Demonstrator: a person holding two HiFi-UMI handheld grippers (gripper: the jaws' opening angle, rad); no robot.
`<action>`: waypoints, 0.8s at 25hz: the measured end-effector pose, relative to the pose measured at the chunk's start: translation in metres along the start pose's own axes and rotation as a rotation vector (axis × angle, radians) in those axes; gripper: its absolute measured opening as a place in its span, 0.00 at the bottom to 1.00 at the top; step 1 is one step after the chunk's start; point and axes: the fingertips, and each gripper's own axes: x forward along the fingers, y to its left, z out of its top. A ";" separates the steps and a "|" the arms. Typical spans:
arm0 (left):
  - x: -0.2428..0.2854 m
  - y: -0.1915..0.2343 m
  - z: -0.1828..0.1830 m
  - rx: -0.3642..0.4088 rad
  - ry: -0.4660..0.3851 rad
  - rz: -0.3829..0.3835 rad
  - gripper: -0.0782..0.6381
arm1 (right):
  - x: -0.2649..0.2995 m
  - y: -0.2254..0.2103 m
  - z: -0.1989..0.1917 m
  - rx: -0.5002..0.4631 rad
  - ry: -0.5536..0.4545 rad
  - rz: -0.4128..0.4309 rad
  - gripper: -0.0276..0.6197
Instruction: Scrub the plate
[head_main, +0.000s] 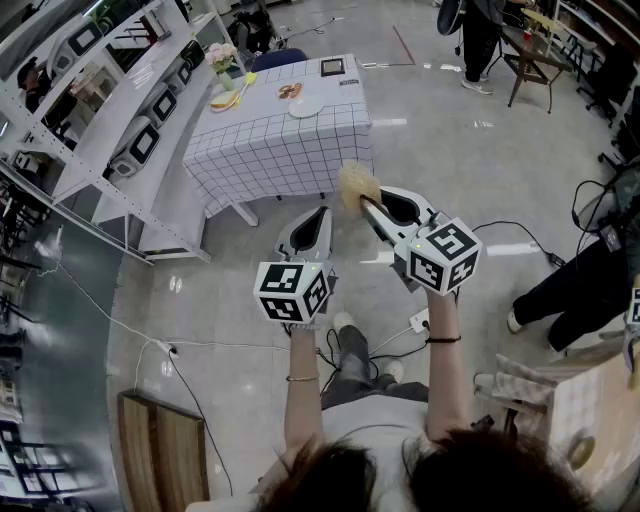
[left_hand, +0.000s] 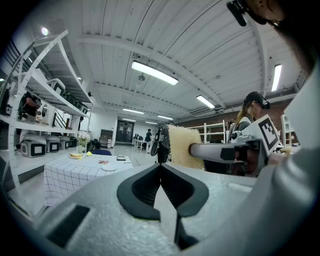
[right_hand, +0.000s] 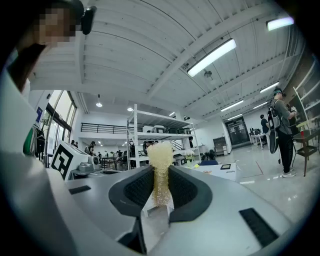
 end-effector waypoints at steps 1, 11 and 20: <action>0.001 -0.003 0.000 0.001 0.001 -0.004 0.12 | -0.001 -0.001 0.000 0.001 0.000 -0.002 0.17; 0.008 -0.011 -0.001 0.003 0.000 -0.006 0.12 | -0.008 -0.013 -0.005 0.023 0.017 -0.030 0.17; 0.006 -0.016 0.011 -0.054 -0.059 0.007 0.12 | -0.013 -0.018 -0.002 0.031 0.009 -0.034 0.17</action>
